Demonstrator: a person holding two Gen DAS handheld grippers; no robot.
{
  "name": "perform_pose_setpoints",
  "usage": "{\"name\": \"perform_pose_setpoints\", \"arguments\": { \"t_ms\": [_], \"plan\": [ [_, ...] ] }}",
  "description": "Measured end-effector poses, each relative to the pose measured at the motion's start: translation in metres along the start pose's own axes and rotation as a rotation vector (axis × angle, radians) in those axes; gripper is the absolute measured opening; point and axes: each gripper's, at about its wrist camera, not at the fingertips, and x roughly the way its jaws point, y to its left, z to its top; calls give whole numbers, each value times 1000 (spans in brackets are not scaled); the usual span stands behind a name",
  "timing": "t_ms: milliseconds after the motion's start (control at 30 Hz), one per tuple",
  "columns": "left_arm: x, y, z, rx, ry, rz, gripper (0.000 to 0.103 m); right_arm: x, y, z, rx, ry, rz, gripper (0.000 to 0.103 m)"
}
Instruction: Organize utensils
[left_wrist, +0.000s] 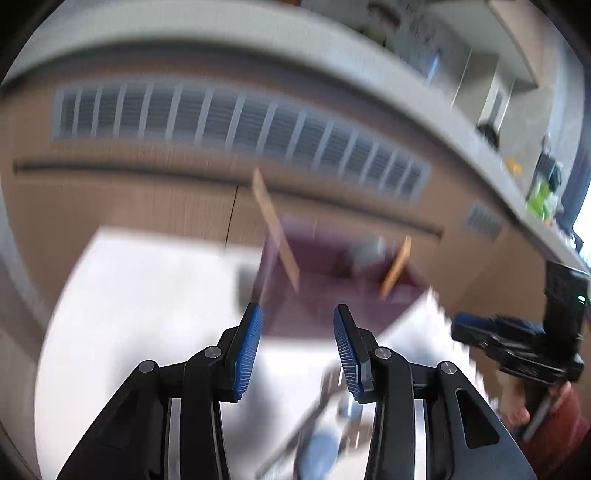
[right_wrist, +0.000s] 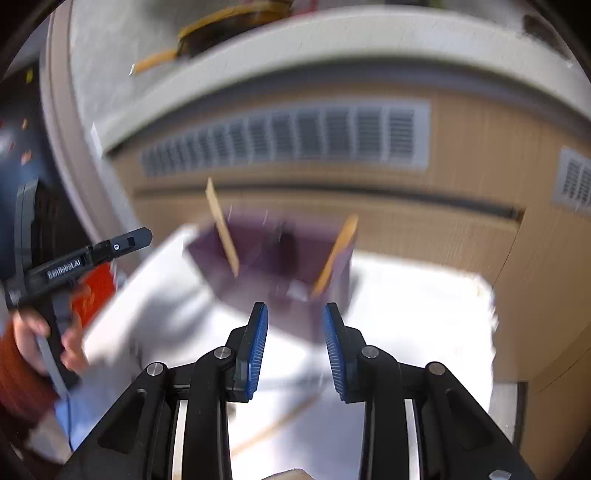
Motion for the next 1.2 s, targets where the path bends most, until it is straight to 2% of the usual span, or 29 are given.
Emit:
{"name": "perform_pose_setpoints", "arguments": {
  "t_ms": [67, 167, 200, 267, 400, 533, 667, 800, 933, 1000, 1067, 1200],
  "plan": [
    [-2, 10, -27, -8, 83, 28, 41, 23, 9, -16, -26, 83, -25, 29],
    [-9, 23, -54, -41, 132, 63, 41, 61, 17, -32, -52, 176, -47, 27],
    [-10, 26, -61, -51, 143, 67, 41, 70, 20, -31, -53, 190, -55, 26],
    [-16, 32, -71, -65, 158, 79, 41, 92, 20, -29, -63, 206, -85, 14],
    [-26, 44, -83, -96, 179, 79, 41, 118, 13, -21, -43, 214, -114, 12],
    [-27, 50, -83, -120, 191, 60, 41, 109, 10, -27, -41, 246, -98, 12],
    [-13, 44, -79, -127, 213, 12, 41, 77, 7, -54, 9, 272, -47, 13],
    [9, 35, -78, -110, 258, -30, 41, 43, 16, -89, 59, 305, 40, 16],
    [24, 28, -84, -100, 294, -38, 41, 27, 36, -113, 29, 329, 134, 20],
    [22, 24, -86, -82, 298, -46, 41, 26, 45, -116, -10, 318, 119, 24],
    [19, 22, -90, -87, 317, -81, 41, 32, 56, -111, -74, 315, 85, 24],
    [9, 16, -98, -62, 336, -83, 41, 57, 71, -88, -162, 295, 5, 22]
  ]
}}
